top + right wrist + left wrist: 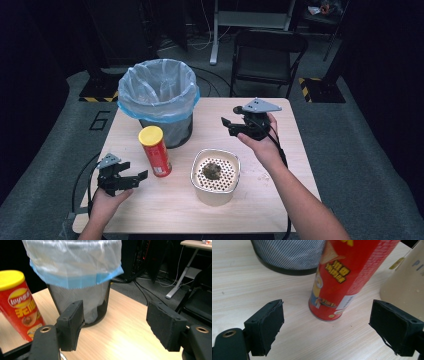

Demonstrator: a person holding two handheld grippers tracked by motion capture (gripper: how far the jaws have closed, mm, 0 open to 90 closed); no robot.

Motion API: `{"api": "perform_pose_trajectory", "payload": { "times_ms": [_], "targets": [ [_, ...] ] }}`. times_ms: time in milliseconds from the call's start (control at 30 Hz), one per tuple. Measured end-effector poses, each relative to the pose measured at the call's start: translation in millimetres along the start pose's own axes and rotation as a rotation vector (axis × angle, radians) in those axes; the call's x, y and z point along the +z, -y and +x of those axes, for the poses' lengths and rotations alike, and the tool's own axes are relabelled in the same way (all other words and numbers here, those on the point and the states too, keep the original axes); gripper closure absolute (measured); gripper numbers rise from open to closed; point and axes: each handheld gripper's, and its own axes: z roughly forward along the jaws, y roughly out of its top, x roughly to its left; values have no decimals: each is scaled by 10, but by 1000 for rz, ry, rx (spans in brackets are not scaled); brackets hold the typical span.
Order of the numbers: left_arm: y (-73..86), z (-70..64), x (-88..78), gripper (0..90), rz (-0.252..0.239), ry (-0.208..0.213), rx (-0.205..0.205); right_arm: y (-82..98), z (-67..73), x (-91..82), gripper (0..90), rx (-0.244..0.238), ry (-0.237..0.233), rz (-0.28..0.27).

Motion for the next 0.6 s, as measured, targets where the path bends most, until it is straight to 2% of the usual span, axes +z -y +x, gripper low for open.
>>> {"api": "perform_pose_trajectory", "payload": {
  "times_ms": [100,233,333,533,600],
  "targets": [
    [-28,-66,20,117,-8,6,25,103,-9,-26,300,-4,-6,11],
    [-83,-137,83,119,-8,21,38,209,-15,-61,300,-8,-6,13],
    [-125,-159,148,132,17,36,51,275,-10,-83,297,-11,3,18],
    [-168,-156,288,138,23,40,35,445,-19,-126,289,6,13,17],
    [-188,-150,331,138,26,42,41,507,-39,-148,281,12,12,18]
  ]
}}
